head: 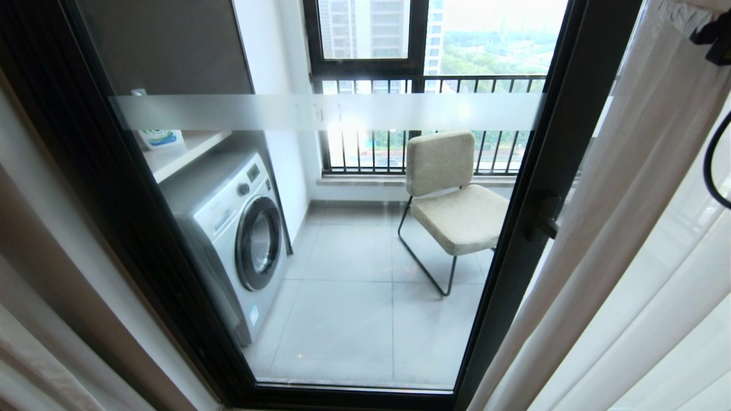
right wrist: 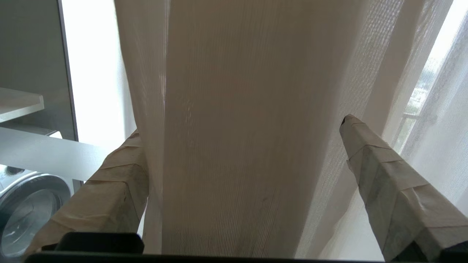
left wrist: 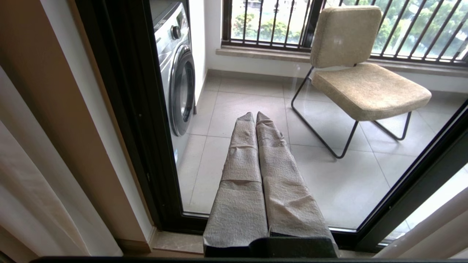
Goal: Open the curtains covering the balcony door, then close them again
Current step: Pull the inner curtains open on both sides
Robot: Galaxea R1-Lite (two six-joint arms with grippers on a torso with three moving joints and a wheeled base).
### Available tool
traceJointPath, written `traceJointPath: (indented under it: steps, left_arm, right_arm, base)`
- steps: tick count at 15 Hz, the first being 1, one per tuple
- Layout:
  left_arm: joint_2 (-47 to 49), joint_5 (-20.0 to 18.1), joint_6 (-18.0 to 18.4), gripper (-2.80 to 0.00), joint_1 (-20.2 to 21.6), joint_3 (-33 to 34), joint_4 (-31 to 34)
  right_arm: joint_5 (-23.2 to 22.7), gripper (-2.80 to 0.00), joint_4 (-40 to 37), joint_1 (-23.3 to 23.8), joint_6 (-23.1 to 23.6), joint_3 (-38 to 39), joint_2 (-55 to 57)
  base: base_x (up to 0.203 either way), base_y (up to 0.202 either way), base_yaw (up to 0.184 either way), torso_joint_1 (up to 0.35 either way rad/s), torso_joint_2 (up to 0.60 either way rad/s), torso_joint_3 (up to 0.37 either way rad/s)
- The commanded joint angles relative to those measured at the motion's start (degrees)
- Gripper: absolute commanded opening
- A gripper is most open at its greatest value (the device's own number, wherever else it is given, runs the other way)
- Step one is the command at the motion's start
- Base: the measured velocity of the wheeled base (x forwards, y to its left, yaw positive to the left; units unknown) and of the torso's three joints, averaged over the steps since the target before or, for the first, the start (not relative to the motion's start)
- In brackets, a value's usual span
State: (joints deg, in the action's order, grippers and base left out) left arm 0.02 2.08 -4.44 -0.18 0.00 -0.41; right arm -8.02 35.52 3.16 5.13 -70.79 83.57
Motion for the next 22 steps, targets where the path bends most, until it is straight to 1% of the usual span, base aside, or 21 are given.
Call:
traceJointPath:
  steps: [1,4,9,10,22]
  left_arm:
    - [-0.02,0.02,-0.05,-2.8,0.01,0.0,-0.02]
    - [-0.02,0.02,-0.05,-2.8,0.01,0.0,-0.02]
    - [-0.02,0.02,-0.05,-2.8,0.01,0.0,-0.02]
    - [-0.02,0.02,-0.05,-2.8,0.01,0.0,-0.02]
    - [-0.02,0.02,-0.05,-2.8,0.01,0.0,-0.02]
  right_arm:
    - [-0.05,0.0,0.74,-0.58,-0.29,-1.6,2.03]
    - [-0.06,0.0,1.04,-1.11,-0.3,-2.83,3.27]
    - [0.02,0.0,1.8,-2.02,-0.21,-2.77,3.71]
    - [0.02,-2.8,1.83,-2.2,-0.11,-2.6,3.71]
    - [0.1,-2.8,1.83,-3.33,0.12,-1.1,1.86]
  base:
    - [0.0,0.0,0.0,0.0,0.0,0.0]
    - [0.0,0.0,0.0,0.0,0.0,0.0]
    - [0.0,0.0,0.0,0.0,0.0,0.0]
    - [0.0,0.0,0.0,0.0,0.0,0.0]
    - [0.0,0.0,0.0,0.0,0.0,0.0]
